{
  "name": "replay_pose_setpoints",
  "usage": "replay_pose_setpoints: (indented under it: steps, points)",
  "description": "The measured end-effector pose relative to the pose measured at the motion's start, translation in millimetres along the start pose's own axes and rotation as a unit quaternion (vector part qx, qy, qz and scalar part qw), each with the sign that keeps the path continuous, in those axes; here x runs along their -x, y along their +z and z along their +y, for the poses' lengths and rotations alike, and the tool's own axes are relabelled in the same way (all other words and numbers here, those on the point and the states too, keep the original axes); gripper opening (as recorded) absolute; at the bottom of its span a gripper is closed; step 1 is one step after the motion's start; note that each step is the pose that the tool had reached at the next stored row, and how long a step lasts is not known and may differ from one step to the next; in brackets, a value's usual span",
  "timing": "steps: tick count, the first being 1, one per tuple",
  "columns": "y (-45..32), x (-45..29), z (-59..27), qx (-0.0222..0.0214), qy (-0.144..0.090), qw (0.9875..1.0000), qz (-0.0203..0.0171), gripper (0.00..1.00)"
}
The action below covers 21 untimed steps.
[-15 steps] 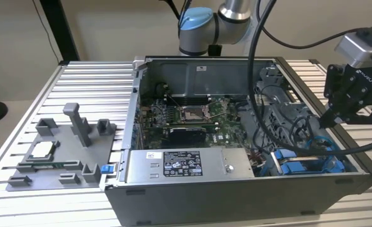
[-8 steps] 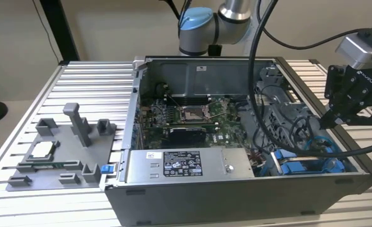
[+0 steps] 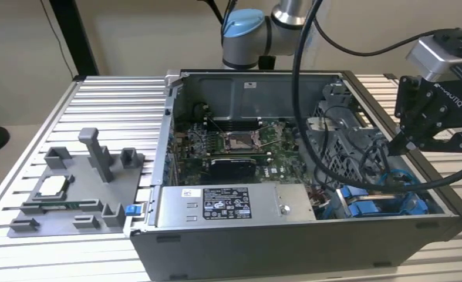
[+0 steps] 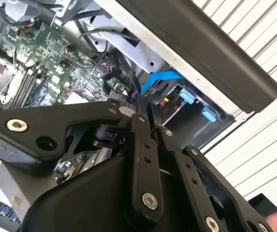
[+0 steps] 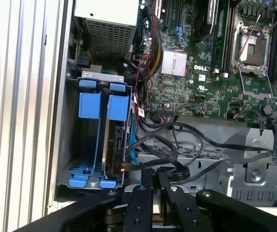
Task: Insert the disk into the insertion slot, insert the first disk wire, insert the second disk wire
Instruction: 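Insert the second disk wire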
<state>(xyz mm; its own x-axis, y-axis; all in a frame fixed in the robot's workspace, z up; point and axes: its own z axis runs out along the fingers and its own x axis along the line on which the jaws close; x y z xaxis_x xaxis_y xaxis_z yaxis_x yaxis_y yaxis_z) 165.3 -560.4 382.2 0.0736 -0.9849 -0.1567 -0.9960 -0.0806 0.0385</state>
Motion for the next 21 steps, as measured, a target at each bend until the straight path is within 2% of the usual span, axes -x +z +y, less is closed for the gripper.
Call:
replay_pose_setpoints:
  steps: [2, 5, 8, 14, 18, 21]
  points:
    - [-3.2, 0.2, 4.9, 0.0000, 0.000, 1.0000, -0.0006, 0.00]
    - [-3.3, -0.2, 11.8, 0.0000, 0.000, 1.0000, -0.0005, 0.00]
    - [0.7, -1.4, 17.6, 0.0000, 0.000, 1.0000, 0.0001, 0.00]
    - [7.4, -7.6, 20.6, 0.0002, 0.000, 1.0000, 0.0023, 0.00]
    - [11.5, -10.8, 22.3, 0.0004, 0.000, 1.0000, 0.0054, 0.00]
    - [12.5, -11.8, 22.6, 0.0007, 0.000, 1.0000, 0.0096, 0.00]
